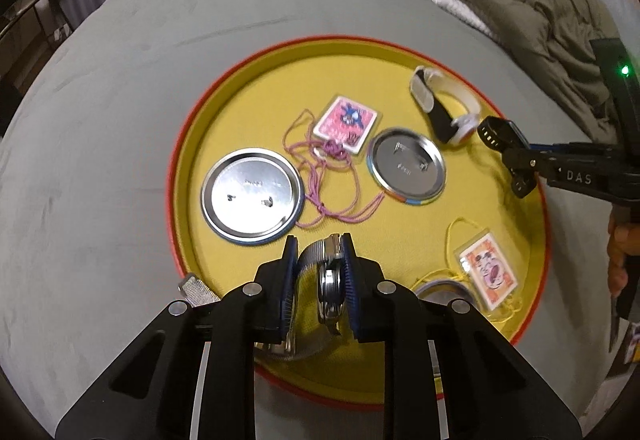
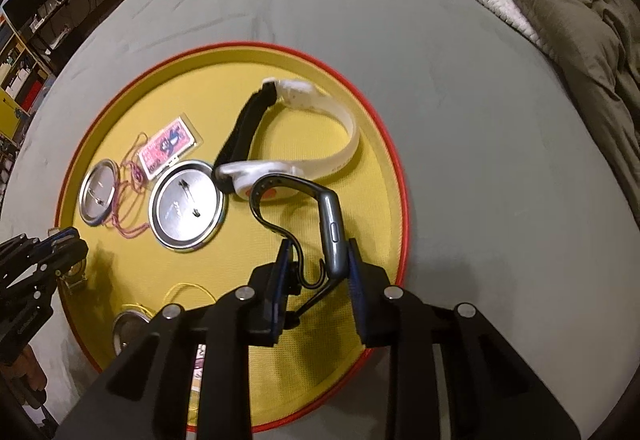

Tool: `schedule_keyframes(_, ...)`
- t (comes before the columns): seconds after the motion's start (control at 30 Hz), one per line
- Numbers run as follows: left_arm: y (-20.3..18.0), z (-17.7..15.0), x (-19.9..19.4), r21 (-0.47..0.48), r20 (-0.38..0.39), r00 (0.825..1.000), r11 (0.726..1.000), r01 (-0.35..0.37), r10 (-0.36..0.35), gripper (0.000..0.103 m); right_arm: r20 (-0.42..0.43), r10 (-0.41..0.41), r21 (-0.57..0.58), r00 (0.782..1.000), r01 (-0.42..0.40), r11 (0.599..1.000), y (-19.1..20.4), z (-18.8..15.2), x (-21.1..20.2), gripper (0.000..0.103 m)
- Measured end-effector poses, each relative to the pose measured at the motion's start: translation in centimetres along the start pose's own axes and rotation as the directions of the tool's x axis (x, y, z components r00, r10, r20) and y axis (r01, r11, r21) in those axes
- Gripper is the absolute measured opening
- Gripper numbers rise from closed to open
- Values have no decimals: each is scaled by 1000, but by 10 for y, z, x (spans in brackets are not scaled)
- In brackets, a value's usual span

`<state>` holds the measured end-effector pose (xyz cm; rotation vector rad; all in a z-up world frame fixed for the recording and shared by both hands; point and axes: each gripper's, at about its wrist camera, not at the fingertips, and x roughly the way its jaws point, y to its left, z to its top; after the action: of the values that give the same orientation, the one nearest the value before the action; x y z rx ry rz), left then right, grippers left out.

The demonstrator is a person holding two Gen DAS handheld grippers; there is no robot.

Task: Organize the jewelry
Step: 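Lift the watch and fitness band out of the tray and carry them over the bed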

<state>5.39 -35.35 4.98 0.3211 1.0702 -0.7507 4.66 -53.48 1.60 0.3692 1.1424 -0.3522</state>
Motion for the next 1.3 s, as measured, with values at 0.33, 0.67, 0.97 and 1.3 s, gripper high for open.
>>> schedule_keyframes(0.33, 9, 8, -30, -3, 55, 998, 1000, 31, -31, 19, 37, -6, 14, 999, 6, 1000, 12, 3, -22, 25)
schedule_keyframes(0.67, 16, 5, -40, 4, 75, 996, 999, 51, -51, 19, 45, -2, 19, 999, 1, 1000, 26, -2, -29, 25)
schedule_keyframes(0.97, 18, 0, -48, 6, 87, 995, 998, 58, -58, 19, 55, 1, 12, 999, -2, 1000, 30, -2, -34, 25)
schedule_keyframes(1.3, 22, 0, -65, 3, 118, 990, 997, 75, -74, 19, 67, 2, -1, 998, -2, 1000, 34, -3, -43, 25)
